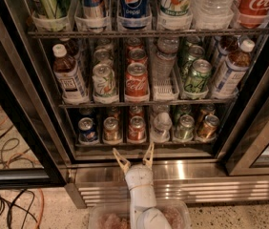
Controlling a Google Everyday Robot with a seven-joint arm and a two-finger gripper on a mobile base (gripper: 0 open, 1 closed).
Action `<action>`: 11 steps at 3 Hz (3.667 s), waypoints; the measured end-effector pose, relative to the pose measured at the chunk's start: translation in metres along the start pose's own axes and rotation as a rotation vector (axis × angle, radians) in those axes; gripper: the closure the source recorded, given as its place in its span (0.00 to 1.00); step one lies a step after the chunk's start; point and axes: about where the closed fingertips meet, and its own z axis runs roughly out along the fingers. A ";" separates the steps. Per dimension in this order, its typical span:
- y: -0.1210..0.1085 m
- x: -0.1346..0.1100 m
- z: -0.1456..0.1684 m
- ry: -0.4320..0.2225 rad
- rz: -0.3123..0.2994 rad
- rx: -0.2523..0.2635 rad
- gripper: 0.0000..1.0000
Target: Pick coke can from bottom shelf of fridge
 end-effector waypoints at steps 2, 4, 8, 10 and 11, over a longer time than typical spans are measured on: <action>0.002 -0.001 0.002 -0.007 0.001 0.000 0.26; 0.009 -0.005 0.016 -0.036 0.008 -0.008 0.23; -0.032 -0.015 0.048 -0.121 -0.052 0.138 0.41; -0.038 -0.014 0.051 -0.126 -0.062 0.157 0.29; -0.023 -0.007 0.046 -0.095 -0.038 0.109 0.30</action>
Offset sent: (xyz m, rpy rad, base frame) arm 0.0039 0.0046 0.0040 0.0024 -0.0159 0.0028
